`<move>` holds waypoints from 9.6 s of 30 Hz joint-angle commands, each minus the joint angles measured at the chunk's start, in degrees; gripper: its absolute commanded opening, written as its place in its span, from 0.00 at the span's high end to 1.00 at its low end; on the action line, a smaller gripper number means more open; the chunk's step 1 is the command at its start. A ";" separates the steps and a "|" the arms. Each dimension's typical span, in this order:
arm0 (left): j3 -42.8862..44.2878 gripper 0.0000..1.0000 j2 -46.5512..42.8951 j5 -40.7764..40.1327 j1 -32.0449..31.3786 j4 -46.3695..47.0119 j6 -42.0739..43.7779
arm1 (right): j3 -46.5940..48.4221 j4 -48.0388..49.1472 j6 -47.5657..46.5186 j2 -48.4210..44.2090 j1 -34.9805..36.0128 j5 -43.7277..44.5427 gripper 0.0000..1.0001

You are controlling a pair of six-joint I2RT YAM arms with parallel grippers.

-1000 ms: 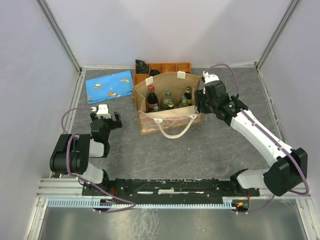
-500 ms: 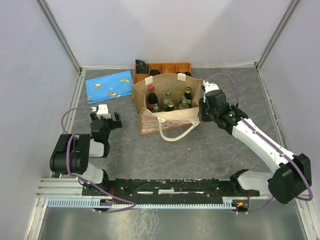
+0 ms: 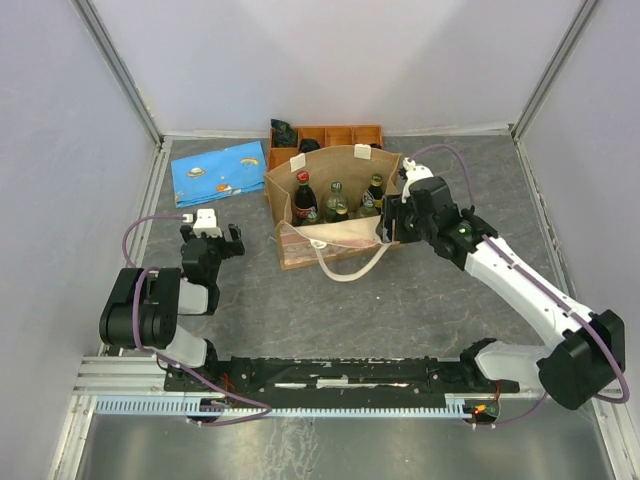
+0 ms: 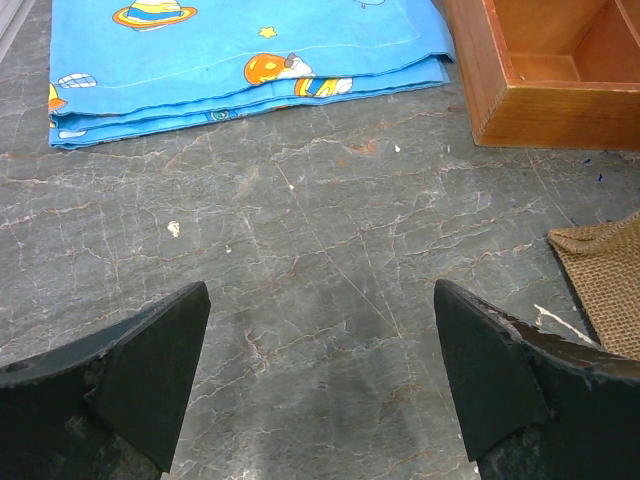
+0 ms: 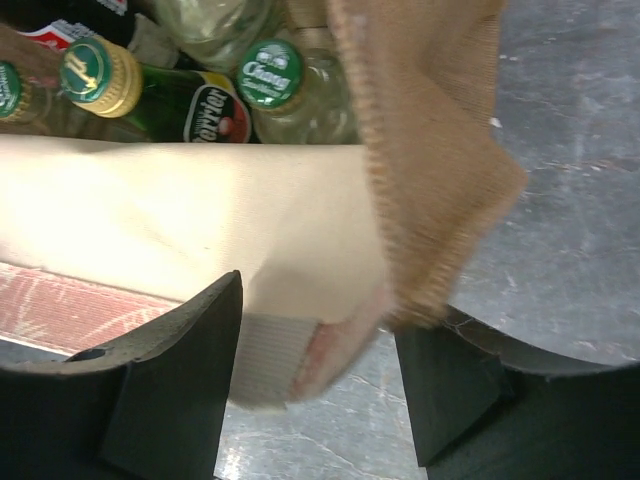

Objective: Take the beverage out of the canvas bag

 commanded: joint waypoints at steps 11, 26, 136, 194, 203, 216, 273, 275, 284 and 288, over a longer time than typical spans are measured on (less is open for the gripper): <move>0.98 0.01 -0.10 -0.07 0.32 3.84 -0.18 | 2.77 -1.65 0.16 3.67 5.87 -4.27 1.00; 4.10 0.01 -10.07 -4.46 -1.17 -8.77 0.01 | 0.71 -6.95 -3.33 7.81 9.60 -0.63 1.00; 62.06 0.23 13.75 21.77 -40.97 -57.82 21.67 | 5.95 -6.82 4.07 0.87 11.46 6.81 1.00; 64.32 0.44 15.90 25.78 -41.38 -54.30 20.29 | 5.12 -3.62 3.24 3.83 11.45 7.58 1.00; 60.46 0.57 15.03 26.24 -41.60 -54.39 19.31 | 4.89 -4.01 3.34 3.60 11.52 7.94 1.00; 55.35 0.59 9.73 29.99 -41.68 -55.17 20.52 | 5.60 -4.01 3.32 4.37 11.45 7.67 1.00; 43.93 0.25 2.15 7.89 -41.43 -46.32 14.99 | 4.69 -3.83 2.45 3.63 11.51 6.86 1.00; 43.92 0.35 2.34 8.15 -41.35 -46.39 14.63 | 4.78 -3.92 2.38 3.68 11.52 6.88 1.00; 43.56 0.97 1.33 9.16 -41.34 -48.28 14.72 | 4.68 -4.01 2.55 3.66 11.47 7.10 1.00; 44.30 0.97 0.28 10.34 -41.33 -49.51 15.51 | 4.63 -3.85 2.65 3.75 11.52 7.15 1.00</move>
